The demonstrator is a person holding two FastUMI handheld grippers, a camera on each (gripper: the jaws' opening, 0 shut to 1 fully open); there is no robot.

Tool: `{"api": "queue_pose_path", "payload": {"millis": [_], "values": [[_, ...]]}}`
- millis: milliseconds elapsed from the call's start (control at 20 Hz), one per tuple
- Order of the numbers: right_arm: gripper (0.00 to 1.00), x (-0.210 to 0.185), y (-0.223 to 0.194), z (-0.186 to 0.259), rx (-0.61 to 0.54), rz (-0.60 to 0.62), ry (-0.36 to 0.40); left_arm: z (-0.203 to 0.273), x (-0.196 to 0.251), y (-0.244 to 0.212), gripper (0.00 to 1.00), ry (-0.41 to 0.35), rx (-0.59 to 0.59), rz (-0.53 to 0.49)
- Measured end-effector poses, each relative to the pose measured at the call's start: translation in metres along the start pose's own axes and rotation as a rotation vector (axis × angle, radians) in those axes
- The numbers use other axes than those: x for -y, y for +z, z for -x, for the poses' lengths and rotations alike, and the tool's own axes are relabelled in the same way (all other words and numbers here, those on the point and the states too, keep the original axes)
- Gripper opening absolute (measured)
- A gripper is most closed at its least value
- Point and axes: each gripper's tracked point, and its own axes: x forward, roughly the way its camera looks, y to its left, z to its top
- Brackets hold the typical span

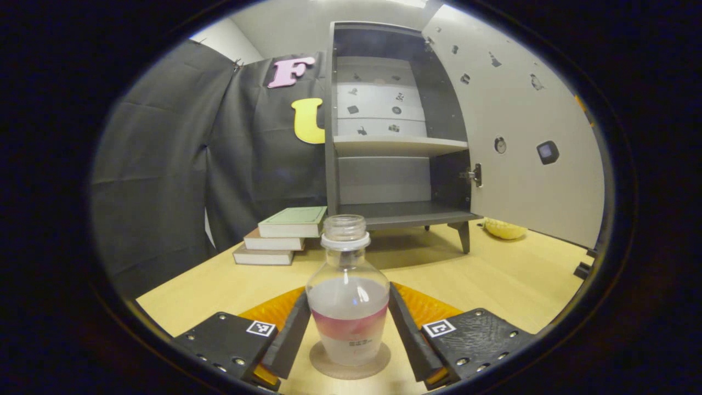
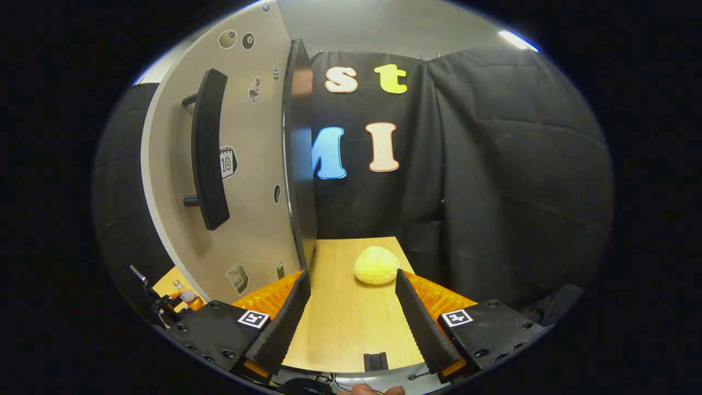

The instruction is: Open the cabinet door with the right hand, grasp the bottle in the cabinet with the left hand and place it on the coaster, then close the cabinet door with the right hand.

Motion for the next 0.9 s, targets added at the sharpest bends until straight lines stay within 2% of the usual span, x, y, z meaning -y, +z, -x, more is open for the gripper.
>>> {"api": "queue_pose_path", "payload": {"millis": [100, 150, 350, 400, 450, 500, 600, 750, 800, 900], "values": [[0.98, -0.001, -0.002, 0.001, -0.016, -0.017, -0.008, 0.0, -0.003, 0.013, 0.8, 0.022, 0.019, -0.034], [0.98, -0.002, -0.003, 0.003, -0.027, -0.028, -0.011, -0.001, -0.003, 0.018, 0.82, 0.023, 0.018, -0.049], [0.98, -0.001, -0.007, 0.006, -0.066, -0.022, -0.017, 0.0, -0.003, 0.046, 0.8, 0.001, 0.025, -0.082], [0.98, -0.001, -0.005, 0.008, -0.067, -0.021, -0.02, 0.001, -0.002, 0.052, 0.82, -0.005, 0.02, -0.074], [0.98, -0.002, -0.004, 0.007, -0.057, -0.029, -0.022, 0.004, -0.003, 0.06, 0.8, -0.006, 0.022, -0.068], [0.93, -0.003, -0.002, 0.006, -0.048, -0.044, -0.02, 0.005, -0.003, 0.071, 0.82, -0.011, 0.03, -0.064], [0.93, -0.005, 0.0, 0.005, -0.024, -0.071, -0.025, 0.009, -0.002, 0.091, 0.84, -0.019, 0.041, -0.069], [0.93, -0.004, 0.003, 0.005, 0.003, -0.102, -0.028, 0.016, -0.002, 0.122, 0.8, -0.01, 0.041, -0.091], [0.93, -0.004, 0.004, 0.004, 0.007, -0.115, -0.027, 0.019, -0.001, 0.131, 0.82, -0.002, 0.035, -0.099], [0.93, -0.004, 0.007, 0.003, 0.024, -0.122, -0.031, 0.025, -0.003, 0.152, 0.8, 0.036, 0.033, -0.107]]}}
